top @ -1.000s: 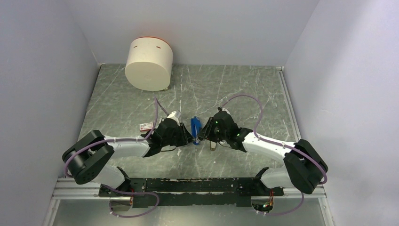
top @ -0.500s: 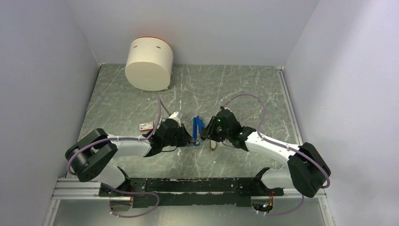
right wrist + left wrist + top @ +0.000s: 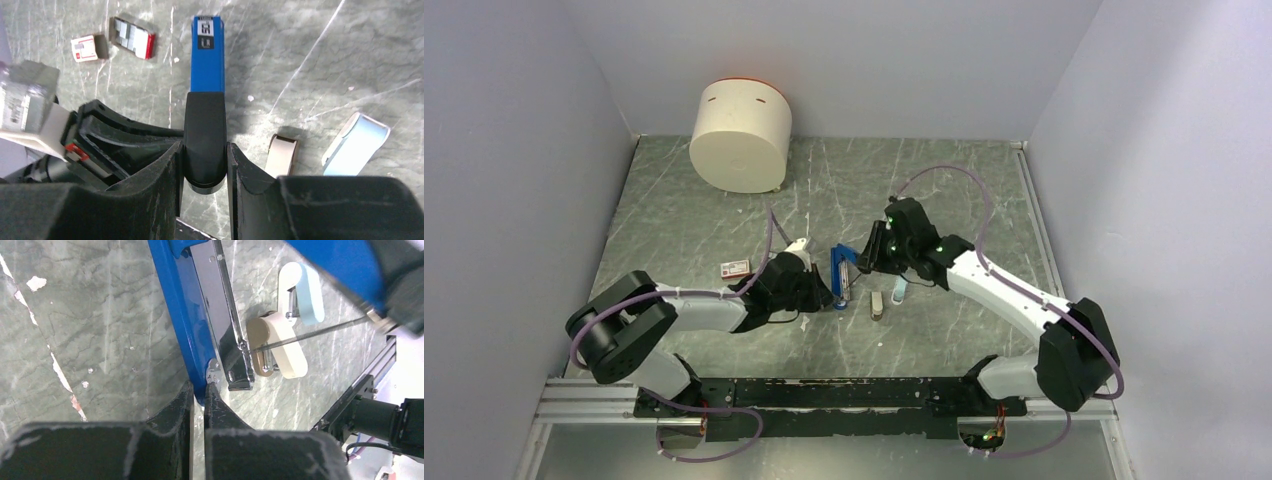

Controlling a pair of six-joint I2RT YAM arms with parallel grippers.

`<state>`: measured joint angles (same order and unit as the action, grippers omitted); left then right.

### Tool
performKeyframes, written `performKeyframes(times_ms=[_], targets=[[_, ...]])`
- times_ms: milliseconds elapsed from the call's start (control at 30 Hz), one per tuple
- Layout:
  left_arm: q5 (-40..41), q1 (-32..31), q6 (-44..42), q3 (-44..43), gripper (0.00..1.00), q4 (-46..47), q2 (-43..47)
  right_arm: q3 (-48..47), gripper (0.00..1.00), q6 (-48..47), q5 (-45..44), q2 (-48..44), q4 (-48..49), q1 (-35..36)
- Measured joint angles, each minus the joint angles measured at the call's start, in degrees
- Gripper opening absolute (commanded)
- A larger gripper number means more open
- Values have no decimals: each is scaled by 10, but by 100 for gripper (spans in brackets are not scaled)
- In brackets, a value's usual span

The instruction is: Load the staples into the stapler

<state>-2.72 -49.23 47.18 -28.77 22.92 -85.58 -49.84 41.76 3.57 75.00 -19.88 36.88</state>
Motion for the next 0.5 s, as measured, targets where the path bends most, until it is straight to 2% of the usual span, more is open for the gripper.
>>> performKeyframes(times_ms=[500], targets=[[-22,-10,-80,0,5,6,-23,-170,28,-106,-34,121,-52,-42]])
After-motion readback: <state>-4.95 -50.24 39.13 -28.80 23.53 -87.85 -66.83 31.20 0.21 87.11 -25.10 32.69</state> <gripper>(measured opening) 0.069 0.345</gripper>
